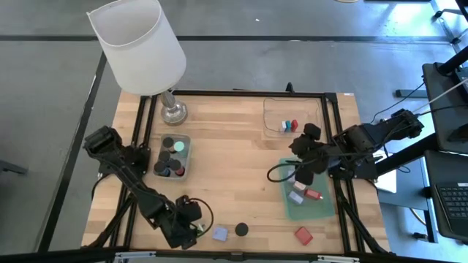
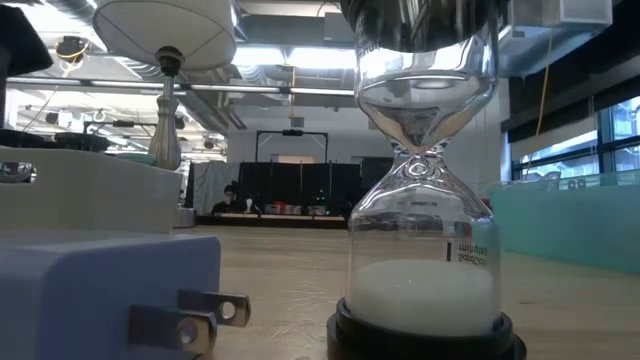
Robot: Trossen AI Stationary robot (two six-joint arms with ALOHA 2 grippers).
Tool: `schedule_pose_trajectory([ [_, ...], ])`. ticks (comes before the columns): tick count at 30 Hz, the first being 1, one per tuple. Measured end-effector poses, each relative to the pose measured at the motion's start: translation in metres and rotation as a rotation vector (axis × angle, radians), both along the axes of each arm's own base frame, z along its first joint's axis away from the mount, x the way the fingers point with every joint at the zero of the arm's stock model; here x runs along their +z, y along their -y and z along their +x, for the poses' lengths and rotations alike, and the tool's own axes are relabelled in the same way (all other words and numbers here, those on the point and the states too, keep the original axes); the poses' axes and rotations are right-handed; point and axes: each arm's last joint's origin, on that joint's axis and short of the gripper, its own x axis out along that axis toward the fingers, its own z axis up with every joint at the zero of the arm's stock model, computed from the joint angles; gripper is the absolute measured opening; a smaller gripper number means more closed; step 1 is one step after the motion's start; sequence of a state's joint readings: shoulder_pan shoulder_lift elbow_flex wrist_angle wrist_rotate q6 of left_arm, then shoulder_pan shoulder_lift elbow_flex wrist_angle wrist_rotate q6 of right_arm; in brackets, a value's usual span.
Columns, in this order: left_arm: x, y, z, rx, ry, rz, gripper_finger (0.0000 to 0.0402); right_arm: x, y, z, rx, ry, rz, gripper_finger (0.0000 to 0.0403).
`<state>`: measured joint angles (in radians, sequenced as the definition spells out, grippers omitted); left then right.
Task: Pick & Place Office items
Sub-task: Put the green charger adapter into the green bin
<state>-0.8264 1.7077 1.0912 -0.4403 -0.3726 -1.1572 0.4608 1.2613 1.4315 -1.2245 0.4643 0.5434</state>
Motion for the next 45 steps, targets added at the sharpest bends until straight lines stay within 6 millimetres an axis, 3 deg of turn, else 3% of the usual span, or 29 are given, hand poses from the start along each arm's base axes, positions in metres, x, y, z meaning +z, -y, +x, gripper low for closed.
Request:
schedule_pose_trajectory([
  [8, -0.02, 0.008, -0.001, -0.021, -0.024, 0.064, 0.0287, 0.001, 0.001, 0.003, -0.093, 0.047, 0.077, 0.0245],
  [18, -0.056, 0.019, -0.001, -0.011, -0.106, 0.086, 0.0287, 0.001, 0.001, 0.003, -0.108, 0.051, 0.089, 0.0245],
  [21, -0.058, 0.019, 0.0, 0.018, -0.115, 0.071, 0.0283, 0.001, 0.001, 0.003, -0.096, 0.048, 0.08, 0.0245],
  [24, -0.058, 0.018, 0.0, 0.054, -0.103, 0.066, 0.026, 0.001, 0.001, 0.003, -0.072, 0.042, 0.062, 0.0245],
  [28, -0.054, 0.015, 0.002, 0.07, -0.087, 0.059, 0.0201, 0.001, 0.002, 0.003, -0.051, 0.035, 0.041, 0.0245],
  [31, -0.046, 0.01, 0.006, 0.101, -0.07, 0.034, 0.0148, 0.001, 0.004, 0.004, -0.056, 0.034, 0.037, 0.0245],
  [36, -0.02, -0.012, 0.021, 0.218, 0.025, 0.008, 0.0142, 0.004, 0.007, 0.01, -0.081, 0.079, 0.059, 0.0245],
  [40, 0.015, -0.04, 0.031, 0.322, 0.214, 0.09, 0.0142, 0.01, 0.006, 0.019, -0.01, 0.164, 0.039, 0.0245],
  [45, 0.071, -0.076, 0.04, 0.387, 0.452, 0.13, 0.0149, 0.025, -0.001, 0.031, 0.243, 0.301, -0.043, 0.0245],
])
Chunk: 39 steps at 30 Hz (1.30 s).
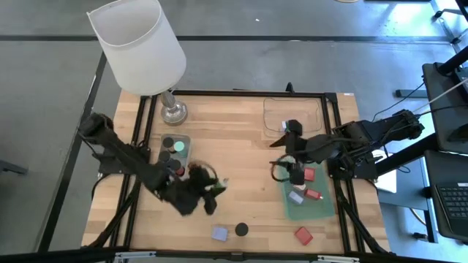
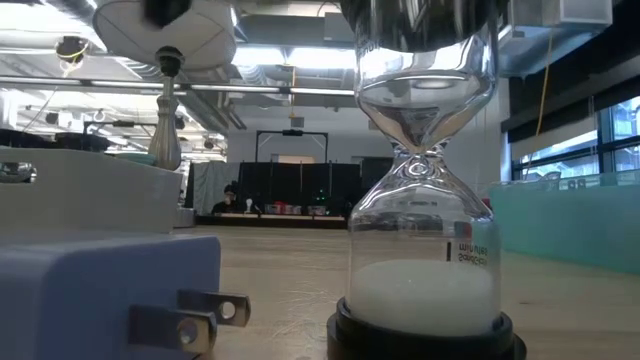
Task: Pick & Place Office items
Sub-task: Put the green charger adapter into the green bin
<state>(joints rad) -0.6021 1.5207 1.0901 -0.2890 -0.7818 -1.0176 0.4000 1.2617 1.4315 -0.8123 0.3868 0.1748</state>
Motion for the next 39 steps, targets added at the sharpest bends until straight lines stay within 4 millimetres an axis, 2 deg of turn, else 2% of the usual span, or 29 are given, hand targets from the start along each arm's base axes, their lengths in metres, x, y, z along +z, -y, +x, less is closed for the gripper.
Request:
schedule_pose_trajectory([
  [6, 0.056, -0.032, 0.012, -0.182, 0.256, -0.132, 0.0145, 0.019, -0.012, 0.015, 0.336, 0.228, -0.159, 0.0245],
  [12, 0.084, -0.043, 0.022, -0.352, 0.497, -0.152, 0.0145, 0.02, -0.023, 0.036, 0.52, 0.359, -0.172, 0.0245],
  [19, 0.086, -0.053, 0.028, -0.37, 0.529, -0.2, 0.0145, 0.002, -0.025, 0.062, 0.634, 0.33, -0.138, 0.0245],
  [23, 0.085, -0.052, 0.028, -0.387, 0.519, -0.218, 0.0145, 0.0, -0.02, 0.072, 0.662, 0.361, -0.113, 0.0245],
  [32, 0.084, -0.052, 0.028, -0.385, 0.512, -0.233, 0.0145, -0.001, -0.014, 0.082, 0.661, 0.395, -0.096, 0.0245],
  [39, 0.083, -0.056, 0.03, -0.413, 0.507, -0.259, 0.0145, -0.014, -0.016, 0.094, 0.692, 0.353, -0.027, 0.0245],
])
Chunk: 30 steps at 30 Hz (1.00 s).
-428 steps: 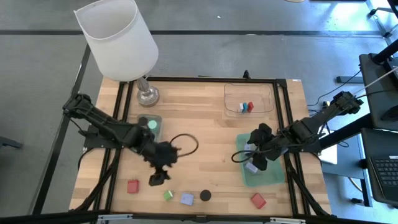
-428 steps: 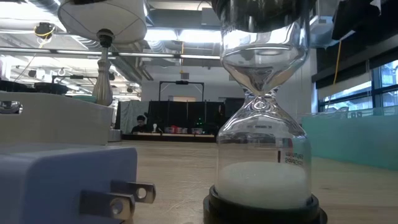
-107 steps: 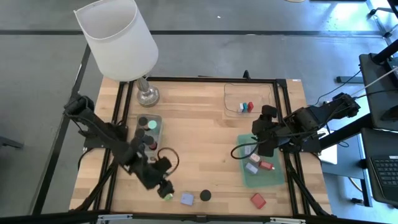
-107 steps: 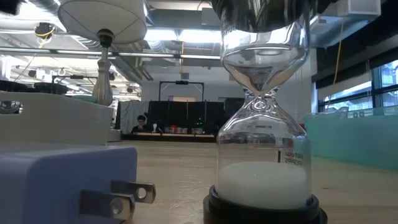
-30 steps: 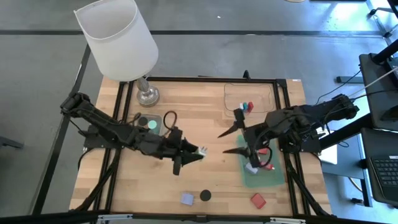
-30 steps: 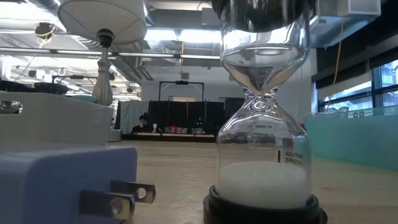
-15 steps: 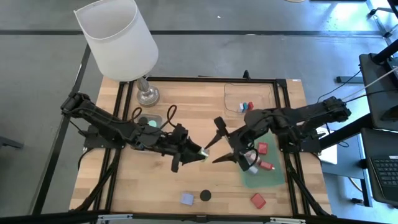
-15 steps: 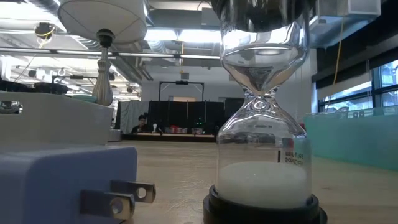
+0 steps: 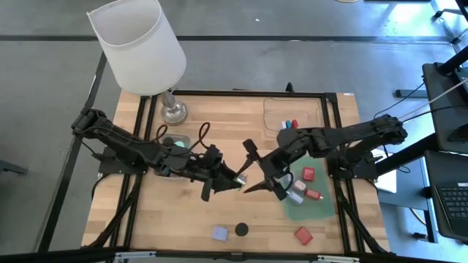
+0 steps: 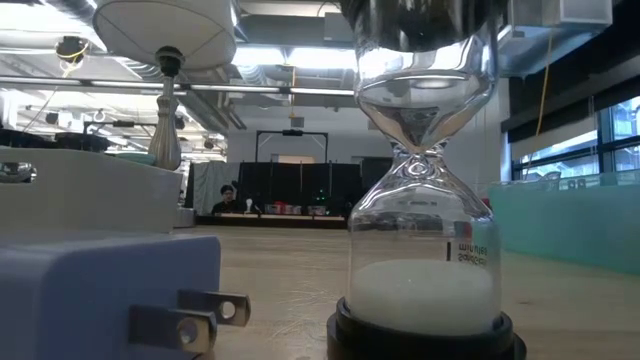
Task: Pick & Place Office items
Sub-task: Put the green charger adapter into the green bin
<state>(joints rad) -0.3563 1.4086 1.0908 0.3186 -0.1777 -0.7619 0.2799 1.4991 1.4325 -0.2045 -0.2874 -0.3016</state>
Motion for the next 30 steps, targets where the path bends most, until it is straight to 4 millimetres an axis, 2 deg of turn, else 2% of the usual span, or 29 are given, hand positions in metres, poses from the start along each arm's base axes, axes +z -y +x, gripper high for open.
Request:
schedule_pose_trajectory([
  [14, 0.002, -0.001, 0.0, -0.03, 0.012, -0.054, 0.0145, -0.011, 0.0, 0.01, 0.008, -0.029, 0.003, 0.0242],
  [18, 0.002, 0.0, 0.0, -0.035, 0.004, -0.071, 0.0149, -0.012, -0.003, 0.01, 0.011, -0.027, -0.006, 0.0217],
  [24, 0.002, 0.0, 0.0, -0.034, 0.002, -0.108, 0.0181, -0.012, -0.005, 0.009, 0.024, -0.021, -0.024, 0.0158],
  [30, 0.003, -0.002, 0.0, 0.017, 0.003, -0.123, 0.0201, -0.013, -0.004, 0.008, 0.025, -0.038, -0.027, 0.0152],
])
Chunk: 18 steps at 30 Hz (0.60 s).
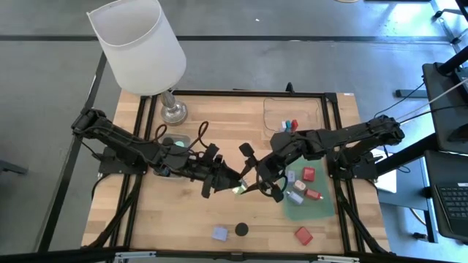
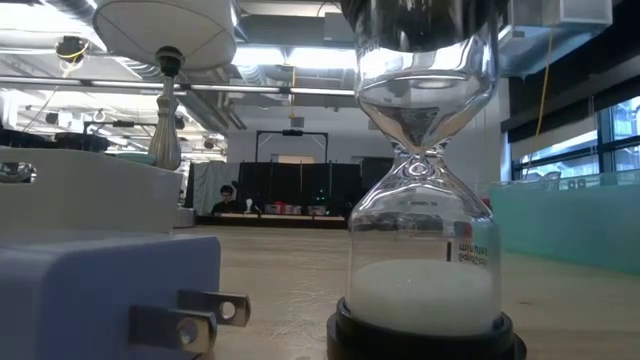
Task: Pick & Place Office items
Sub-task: Put the green charger adapter into the green bin
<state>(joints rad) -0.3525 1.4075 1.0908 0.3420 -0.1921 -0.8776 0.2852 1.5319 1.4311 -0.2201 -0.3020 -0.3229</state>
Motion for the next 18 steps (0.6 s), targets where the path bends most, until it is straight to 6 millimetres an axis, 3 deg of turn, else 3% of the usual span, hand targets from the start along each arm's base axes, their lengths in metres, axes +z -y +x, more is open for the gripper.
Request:
schedule_pose_trajectory([
  [6, -0.001, -0.004, 0.001, 0.099, -0.001, 0.052, 0.0219, 0.01, 0.01, -0.024, -0.106, -0.177, -0.093, 0.0161],
  [11, -0.001, -0.011, 0.003, 0.176, 0.0, 0.131, 0.0225, 0.029, 0.021, -0.058, -0.242, -0.459, -0.055, 0.0157],
  [15, -0.001, -0.016, 0.004, 0.2, 0.0, 0.167, 0.0225, 0.03, 0.024, -0.09, -0.343, -0.691, -0.016, 0.0157],
  [18, -0.001, -0.017, 0.004, 0.205, -0.001, 0.167, 0.0225, 0.025, 0.024, -0.111, -0.417, -0.772, -0.047, 0.0157],
])
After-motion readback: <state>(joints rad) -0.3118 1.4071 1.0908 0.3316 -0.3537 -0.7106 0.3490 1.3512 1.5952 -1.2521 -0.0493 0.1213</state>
